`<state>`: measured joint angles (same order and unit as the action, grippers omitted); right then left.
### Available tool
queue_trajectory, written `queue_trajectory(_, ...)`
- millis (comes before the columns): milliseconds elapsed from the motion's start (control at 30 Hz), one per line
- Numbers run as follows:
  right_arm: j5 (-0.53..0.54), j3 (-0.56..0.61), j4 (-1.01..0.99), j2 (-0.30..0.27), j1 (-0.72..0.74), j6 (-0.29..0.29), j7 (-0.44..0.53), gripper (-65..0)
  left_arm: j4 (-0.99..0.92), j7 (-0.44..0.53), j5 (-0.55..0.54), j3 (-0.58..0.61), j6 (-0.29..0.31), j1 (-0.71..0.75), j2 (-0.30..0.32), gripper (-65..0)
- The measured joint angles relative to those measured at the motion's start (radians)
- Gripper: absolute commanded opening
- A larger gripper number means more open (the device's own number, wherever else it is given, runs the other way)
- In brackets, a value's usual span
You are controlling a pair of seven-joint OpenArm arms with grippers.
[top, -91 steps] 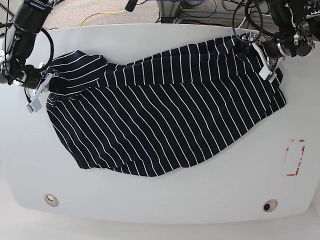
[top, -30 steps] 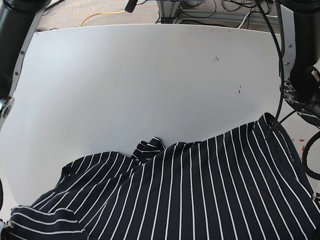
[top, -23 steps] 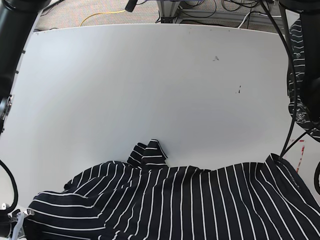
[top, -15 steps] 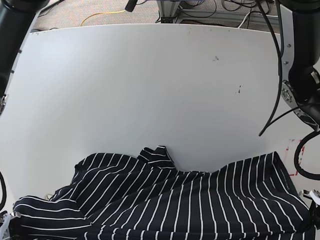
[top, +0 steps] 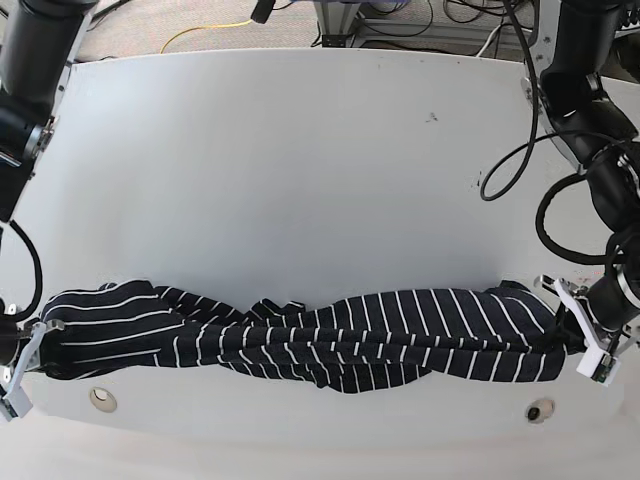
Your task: Fold the T-shirt properly
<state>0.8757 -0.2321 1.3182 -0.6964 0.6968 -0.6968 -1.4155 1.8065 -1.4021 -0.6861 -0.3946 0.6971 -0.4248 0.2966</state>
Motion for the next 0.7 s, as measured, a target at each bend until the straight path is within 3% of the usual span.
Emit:
queue_trajectory(233, -0.008, -0.134, 0.125, 0.05, -0.301, 0.003, -0.01, -65.0, 0.05, 0.006, -0.003, 0.001, 0.0, 0.213, -0.004, -63.3)
queue_trajectory(367, 0.091, -0.19, 0.177, 0.089, -0.45, -0.002, 0.011, -65.0, 0.051, 0.005, -0.006, -0.018, 0.0, 0.341, -0.005, -63.3)
queue_trajectory(700, 0.13, -0.323, 0.182, 0.111, -0.712, 0.0, 0.006, -65.0, 0.085, 0.02, -0.008, -0.119, 0.0, 0.584, 0.001, -63.3)
